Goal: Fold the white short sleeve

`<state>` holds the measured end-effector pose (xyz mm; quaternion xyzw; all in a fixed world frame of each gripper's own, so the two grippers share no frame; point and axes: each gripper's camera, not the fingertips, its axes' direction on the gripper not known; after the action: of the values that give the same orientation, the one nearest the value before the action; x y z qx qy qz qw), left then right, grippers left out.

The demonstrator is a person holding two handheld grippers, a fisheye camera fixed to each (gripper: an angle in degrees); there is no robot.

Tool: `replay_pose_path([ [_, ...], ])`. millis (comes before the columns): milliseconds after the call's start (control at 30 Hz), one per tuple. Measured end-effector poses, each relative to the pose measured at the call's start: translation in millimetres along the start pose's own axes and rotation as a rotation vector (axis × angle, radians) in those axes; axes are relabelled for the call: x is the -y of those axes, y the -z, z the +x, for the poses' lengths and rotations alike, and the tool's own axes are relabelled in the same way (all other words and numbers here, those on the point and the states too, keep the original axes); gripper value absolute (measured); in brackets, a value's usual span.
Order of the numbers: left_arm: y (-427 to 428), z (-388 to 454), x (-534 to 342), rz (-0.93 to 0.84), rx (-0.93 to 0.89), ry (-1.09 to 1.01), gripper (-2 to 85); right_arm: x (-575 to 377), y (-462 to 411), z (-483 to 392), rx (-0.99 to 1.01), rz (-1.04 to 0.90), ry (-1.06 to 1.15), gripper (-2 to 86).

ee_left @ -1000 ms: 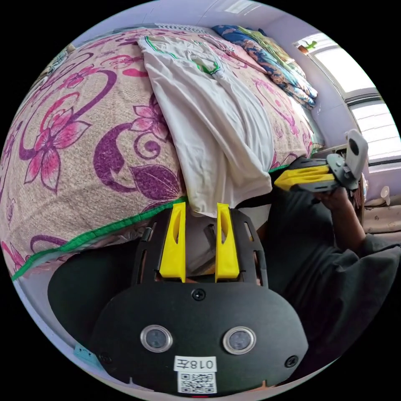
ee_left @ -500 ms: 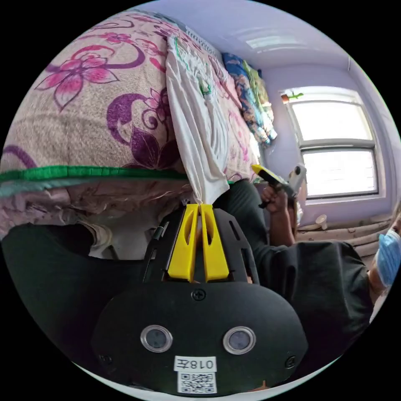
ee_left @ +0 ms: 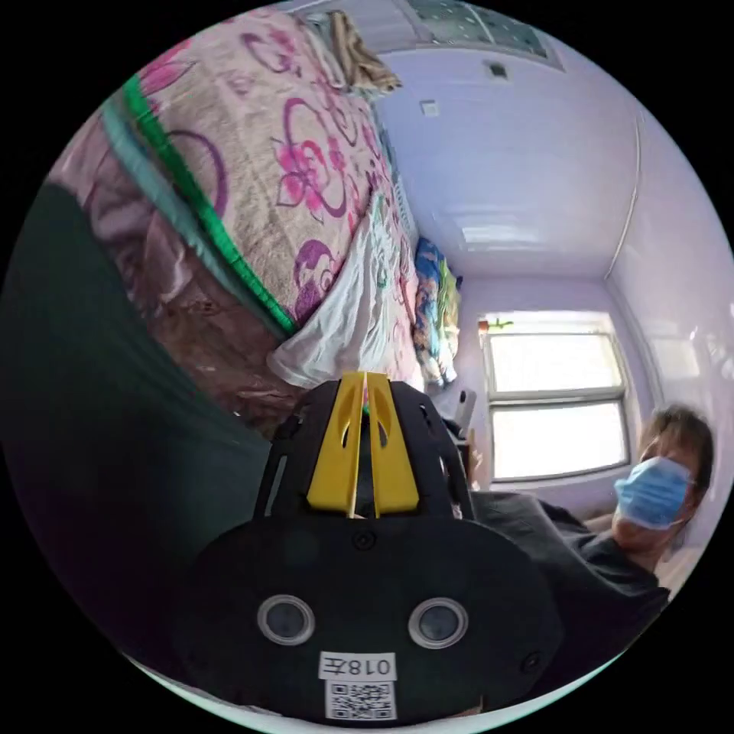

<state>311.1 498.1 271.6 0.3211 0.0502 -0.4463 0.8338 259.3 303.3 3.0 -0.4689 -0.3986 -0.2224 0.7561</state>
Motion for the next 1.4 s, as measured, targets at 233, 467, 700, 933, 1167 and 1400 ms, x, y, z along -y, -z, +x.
replay_pose_path([
  [233,-200.3,120.2,77.3,-0.475,0.598,-0.531,10.0,19.2,-57.9,28.8,0.039,-0.277,-0.031,9.0],
  [467,-317.9,136.6,103.4,-0.681,0.641,-0.542,15.5,29.1,-100.3,40.9,0.036,-0.311,-0.024,11.3],
  [700,-391.0,164.4,109.1,-0.718,0.659,-0.548,6.3,43.9,-117.4,58.5,0.132,-0.286,-0.015,7.0],
  [933,-381.2,219.0,121.1,-0.844,0.477,-0.573,-0.8,52.3,-93.6,64.1,0.154,-0.417,0.053,0.5],
  [1167,-435.6,223.0,122.7,-0.906,0.429,-0.541,-0.6,51.8,-68.6,87.4,0.255,-0.381,-0.006,0.3],
  [1400,-459.7,237.8,116.9,-0.936,0.448,-0.565,-0.9,65.7,-104.3,97.6,0.274,-0.429,-0.041,0.5],
])
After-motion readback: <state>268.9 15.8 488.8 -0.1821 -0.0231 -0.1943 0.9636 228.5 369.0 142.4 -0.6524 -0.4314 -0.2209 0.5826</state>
